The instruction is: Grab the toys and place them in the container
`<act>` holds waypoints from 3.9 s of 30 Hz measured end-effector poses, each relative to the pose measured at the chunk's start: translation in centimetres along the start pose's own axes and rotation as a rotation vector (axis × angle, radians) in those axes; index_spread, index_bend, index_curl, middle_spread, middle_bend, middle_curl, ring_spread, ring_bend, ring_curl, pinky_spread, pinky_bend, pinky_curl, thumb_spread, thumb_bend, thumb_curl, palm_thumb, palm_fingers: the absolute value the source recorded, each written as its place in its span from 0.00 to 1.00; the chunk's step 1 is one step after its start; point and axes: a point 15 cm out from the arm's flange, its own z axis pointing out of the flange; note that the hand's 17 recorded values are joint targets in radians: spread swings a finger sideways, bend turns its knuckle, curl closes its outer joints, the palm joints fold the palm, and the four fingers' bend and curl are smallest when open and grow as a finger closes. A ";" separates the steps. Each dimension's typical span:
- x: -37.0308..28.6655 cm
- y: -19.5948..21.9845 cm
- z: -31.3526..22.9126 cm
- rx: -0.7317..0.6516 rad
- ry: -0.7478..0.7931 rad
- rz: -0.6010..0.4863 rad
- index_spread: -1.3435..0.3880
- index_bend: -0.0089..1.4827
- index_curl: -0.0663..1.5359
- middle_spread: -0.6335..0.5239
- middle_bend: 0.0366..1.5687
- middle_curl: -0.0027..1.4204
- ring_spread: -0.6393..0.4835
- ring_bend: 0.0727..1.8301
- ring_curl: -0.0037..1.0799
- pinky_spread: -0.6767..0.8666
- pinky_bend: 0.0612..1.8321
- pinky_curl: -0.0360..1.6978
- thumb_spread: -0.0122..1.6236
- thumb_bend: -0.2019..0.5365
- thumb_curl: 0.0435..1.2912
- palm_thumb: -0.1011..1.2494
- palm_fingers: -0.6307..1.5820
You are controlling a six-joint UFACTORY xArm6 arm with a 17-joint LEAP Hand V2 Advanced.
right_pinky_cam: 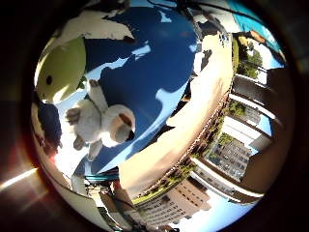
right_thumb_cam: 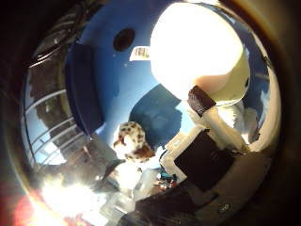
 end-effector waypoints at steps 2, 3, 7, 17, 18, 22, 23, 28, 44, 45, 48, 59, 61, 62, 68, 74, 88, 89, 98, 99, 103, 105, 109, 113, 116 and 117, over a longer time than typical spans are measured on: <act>0.1 -0.1 0.6 -0.020 0.024 -0.004 0.70 0.07 0.18 0.49 0.21 0.34 0.73 0.38 0.36 0.74 0.53 0.04 0.64 0.24 0.32 0.61 0.55; 0.0 -0.2 0.5 -0.021 0.028 -0.007 0.68 0.06 0.16 0.46 0.26 0.36 0.71 0.45 0.39 0.72 0.55 0.04 0.63 0.25 0.32 0.62 0.58; -0.6 -0.2 -0.2 -0.020 0.046 -0.024 0.60 0.14 0.13 0.39 0.43 0.47 0.62 0.64 0.54 0.69 0.56 0.02 0.62 0.26 0.35 0.68 0.61; -1.9 -0.6 -2.9 0.075 -0.024 -0.005 0.40 0.49 0.16 0.26 0.61 0.74 0.48 0.75 0.73 0.58 0.94 0.10 0.59 0.29 0.48 0.85 0.71; -2.1 -0.5 -3.6 0.089 -0.034 0.000 0.39 0.51 0.17 0.25 0.61 0.74 0.48 0.75 0.73 0.58 0.95 0.10 0.59 0.29 0.49 0.85 0.70; -2.5 0.3 -5.6 0.109 -0.030 0.000 0.34 0.59 0.19 0.24 0.65 0.80 0.46 0.77 0.76 0.55 0.99 0.13 0.59 0.26 0.53 0.84 0.69; -2.6 0.6 -6.0 0.108 -0.030 -0.001 0.33 0.62 0.20 0.24 0.66 0.82 0.46 0.77 0.77 0.54 1.00 0.15 0.59 0.26 0.54 0.84 0.69; -3.8 3.7 -10.2 0.124 -0.019 -0.014 0.30 0.67 0.22 0.24 0.69 0.86 0.45 0.78 0.79 0.53 1.00 0.19 0.59 0.26 0.59 0.82 0.67; -18.9 10.3 -23.9 0.357 -0.114 -0.276 0.25 0.72 0.34 0.25 0.74 0.92 0.44 0.83 0.82 0.51 0.98 0.33 0.61 0.26 0.69 0.80 0.63; -20.2 10.7 -24.5 0.369 -0.109 -0.300 0.25 0.72 0.34 0.25 0.74 0.92 0.44 0.83 0.82 0.51 0.98 0.33 0.61 0.26 0.69 0.80 0.63; -24.2 11.6 -25.8 0.392 -0.098 -0.366 0.25 0.72 0.38 0.25 0.75 0.92 0.44 0.84 0.82 0.51 0.98 0.35 0.61 0.26 0.71 0.80 0.62; -37.4 11.9 -26.2 0.427 -0.078 -0.510 0.24 0.68 0.53 0.27 0.79 0.92 0.44 0.87 0.82 0.51 0.98 0.41 0.62 0.26 0.75 0.80 0.60; -39.5 11.3 -26.1 0.442 -0.079 -0.523 0.24 0.67 0.55 0.27 0.79 0.92 0.44 0.88 0.81 0.51 0.98 0.42 0.61 0.26 0.76 0.80 0.60; -40.0 11.0 -25.8 0.443 -0.079 -0.521 0.24 0.66 0.58 0.27 0.80 0.92 0.44 0.88 0.81 0.51 0.98 0.42 0.61 0.25 0.76 0.79 0.60; -42.5 7.7 -24.6 0.472 -0.087 -0.509 0.23 0.63 0.67 0.28 0.81 0.91 0.45 0.89 0.81 0.51 0.98 0.45 0.62 0.24 0.75 0.76 0.58; -44.5 3.9 -21.8 0.466 -0.088 -0.496 0.23 0.54 0.74 0.29 0.82 0.89 0.47 0.91 0.79 0.51 0.96 0.47 0.64 0.23 0.68 0.73 0.53; -43.2 2.5 -15.2 0.287 0.014 -0.494 0.41 0.24 0.64 0.41 0.44 0.59 0.70 0.65 0.54 0.65 0.75 0.39 0.64 0.21 0.52 0.64 0.27; -42.9 2.7 -15.0 0.273 0.025 -0.494 0.44 0.20 0.60 0.45 0.36 0.53 0.73 0.58 0.48 0.67 0.70 0.36 0.64 0.21 0.49 0.63 0.22; -39.4 4.5 -14.6 0.184 0.057 -0.478 0.53 0.06 0.40 0.65 0.13 0.35 0.81 0.35 0.31 0.73 0.58 0.27 0.64 0.22 0.39 0.58 0.21; -39.2 4.6 -14.9 0.187 0.056 -0.476 0.54 0.06 0.39 0.66 0.12 0.34 0.82 0.34 0.30 0.73 0.57 0.27 0.64 0.22 0.38 0.58 0.21; -36.0 6.1 -17.0 0.195 0.047 -0.440 0.57 0.06 0.33 0.69 0.10 0.31 0.83 0.32 0.29 0.74 0.54 0.25 0.64 0.22 0.35 0.58 0.23; -34.1 7.0 -18.3 0.207 0.041 -0.415 0.60 0.07 0.30 0.69 0.10 0.30 0.83 0.31 0.28 0.74 0.52 0.24 0.64 0.23 0.34 0.58 0.25; -26.0 9.7 -20.2 0.181 0.078 -0.320 0.65 0.08 0.26 0.69 0.12 0.30 0.83 0.31 0.28 0.75 0.50 0.22 0.64 0.23 0.32 0.58 0.28; -17.3 11.6 -21.1 0.176 0.107 -0.210 0.69 0.09 0.24 0.66 0.14 0.30 0.82 0.31 0.28 0.75 0.48 0.20 0.64 0.23 0.31 0.58 0.31; -10.0 13.1 -20.3 0.147 0.099 -0.130 0.71 0.10 0.23 0.64 0.15 0.29 0.82 0.30 0.28 0.75 0.47 0.19 0.64 0.23 0.30 0.58 0.32; -7.8 13.7 -19.8 0.133 0.094 -0.105 0.71 0.10 0.22 0.64 0.15 0.29 0.82 0.30 0.28 0.75 0.47 0.19 0.63 0.23 0.30 0.58 0.33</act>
